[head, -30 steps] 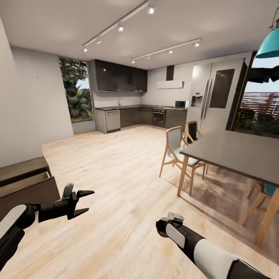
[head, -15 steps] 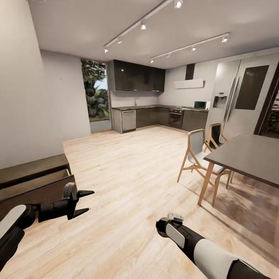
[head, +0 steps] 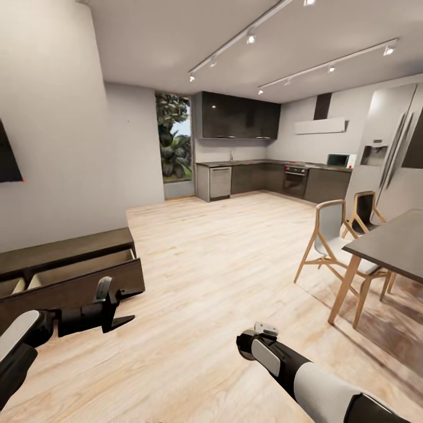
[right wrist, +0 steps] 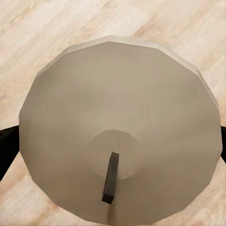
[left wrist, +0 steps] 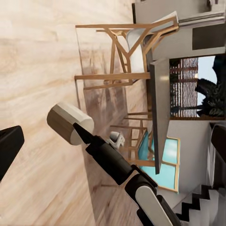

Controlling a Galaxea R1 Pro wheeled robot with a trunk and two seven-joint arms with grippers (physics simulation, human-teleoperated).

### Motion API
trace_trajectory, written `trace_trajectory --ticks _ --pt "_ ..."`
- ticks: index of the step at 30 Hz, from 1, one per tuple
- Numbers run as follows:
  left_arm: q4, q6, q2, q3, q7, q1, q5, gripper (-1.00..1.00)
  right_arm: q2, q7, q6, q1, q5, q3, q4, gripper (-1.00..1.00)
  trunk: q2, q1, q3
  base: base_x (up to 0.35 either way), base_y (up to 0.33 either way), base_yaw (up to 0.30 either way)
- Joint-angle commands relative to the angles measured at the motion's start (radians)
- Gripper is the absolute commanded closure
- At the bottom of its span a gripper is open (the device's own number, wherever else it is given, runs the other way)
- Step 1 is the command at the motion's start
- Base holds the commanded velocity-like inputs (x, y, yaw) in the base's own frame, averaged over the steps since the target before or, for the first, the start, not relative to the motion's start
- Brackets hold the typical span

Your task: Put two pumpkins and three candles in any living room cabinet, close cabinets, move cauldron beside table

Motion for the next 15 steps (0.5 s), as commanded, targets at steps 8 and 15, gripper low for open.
trace_trajectory --ticks 8,15 --pt "0.000 0.000 0.001 -0.002 0.009 0.000 0.010 -1.00 -0.001 -0.008 0.003 -0.001 -0.003 0.007 -0.002 1.00 -0.001 0.000 -0.001 0.000 0.000 0.291" --pt "0.000 0.000 0.001 -0.003 0.009 0.000 0.010 -1.00 -0.001 -0.008 0.003 -0.001 -0.003 0.008 -0.002 1.00 -0.001 0.000 -0.001 0.000 0.000 0.292"
